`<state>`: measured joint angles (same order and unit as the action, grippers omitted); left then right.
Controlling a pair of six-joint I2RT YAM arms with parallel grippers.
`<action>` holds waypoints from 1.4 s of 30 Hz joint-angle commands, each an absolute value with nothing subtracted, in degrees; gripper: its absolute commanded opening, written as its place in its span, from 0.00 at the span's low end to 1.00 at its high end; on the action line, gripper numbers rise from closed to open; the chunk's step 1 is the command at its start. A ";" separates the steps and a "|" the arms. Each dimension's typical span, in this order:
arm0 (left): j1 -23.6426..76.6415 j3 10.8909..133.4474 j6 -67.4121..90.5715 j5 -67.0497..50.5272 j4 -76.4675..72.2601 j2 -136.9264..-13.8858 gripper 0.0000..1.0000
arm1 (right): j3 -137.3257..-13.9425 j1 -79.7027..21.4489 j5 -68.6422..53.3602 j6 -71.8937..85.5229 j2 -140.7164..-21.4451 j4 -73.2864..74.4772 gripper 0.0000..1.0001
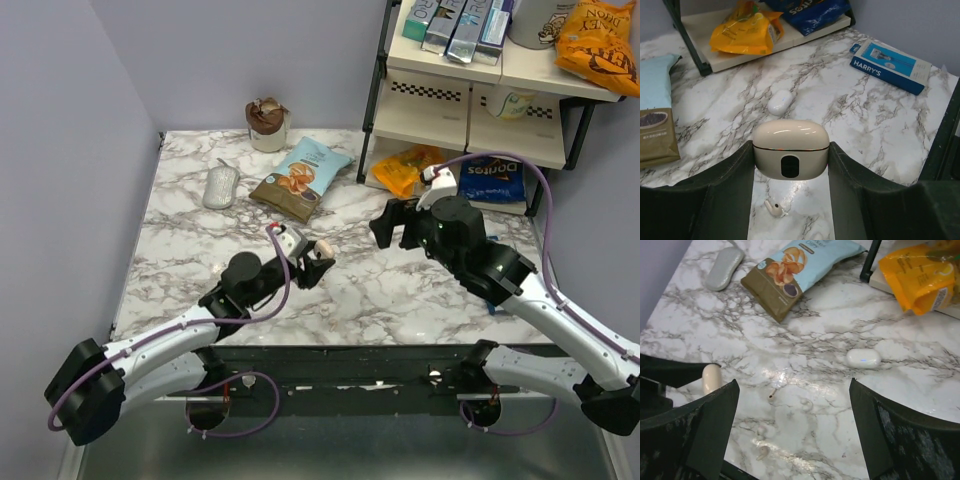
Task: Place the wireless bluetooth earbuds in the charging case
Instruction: Pick up the charging case at the center of the board, then open the charging case.
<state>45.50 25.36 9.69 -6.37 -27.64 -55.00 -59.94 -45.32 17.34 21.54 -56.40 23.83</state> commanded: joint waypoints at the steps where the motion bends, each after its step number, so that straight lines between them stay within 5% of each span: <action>1: 46.06 18.11 2.56 -14.50 -47.53 -51.33 0.00 | -59.86 -45.70 17.70 17.78 -55.81 23.83 1.00; 13: 46.58 21.00 -7.11 -15.03 -41.23 -48.17 0.00 | -68.11 -45.88 -14.84 16.43 -61.52 28.39 1.00; 42: 51.42 22.85 -10.55 -8.70 -38.32 -48.08 0.00 | -72.86 -48.60 -7.74 19.69 -72.25 29.62 0.98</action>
<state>50.78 21.21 -9.32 -9.80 -37.19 -48.71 -71.20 -48.31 -10.94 19.44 -72.31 26.96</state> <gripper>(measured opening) 0.591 0.986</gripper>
